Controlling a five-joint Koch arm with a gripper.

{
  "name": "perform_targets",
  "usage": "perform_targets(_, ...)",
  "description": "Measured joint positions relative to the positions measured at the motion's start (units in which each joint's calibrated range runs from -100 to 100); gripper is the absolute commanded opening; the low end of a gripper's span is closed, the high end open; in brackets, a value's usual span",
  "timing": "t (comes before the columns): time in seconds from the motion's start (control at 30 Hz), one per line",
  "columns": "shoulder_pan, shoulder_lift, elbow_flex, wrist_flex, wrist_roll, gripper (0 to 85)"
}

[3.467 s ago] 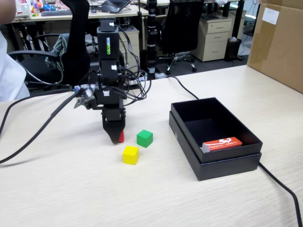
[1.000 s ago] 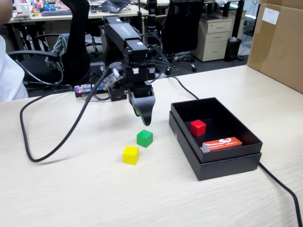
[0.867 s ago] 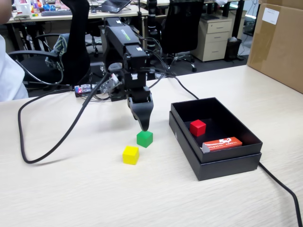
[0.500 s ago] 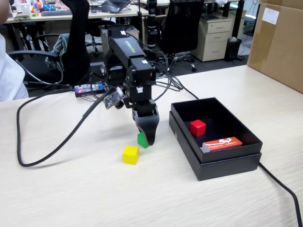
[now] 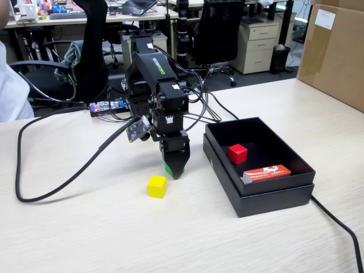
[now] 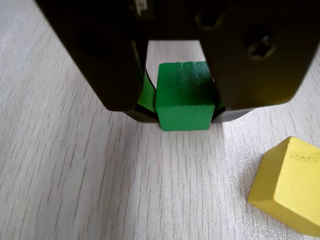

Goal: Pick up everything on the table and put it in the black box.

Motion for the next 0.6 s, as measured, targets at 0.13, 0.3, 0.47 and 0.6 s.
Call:
perform_targets(0.13, 0.2, -2.3, 0.1, 0.0, 0.5, 0.9)
perform_targets(0.3, 4.7, -17.7, 12.6, -3.4, 0.8, 0.8)
perform_targets(0.47, 10.6, -19.8, 19.8, -4.7, 2.1, 0.9)
perform_targets(0.6, 12.6, -10.9, 26.5, -4.8, 3.8, 0.8)
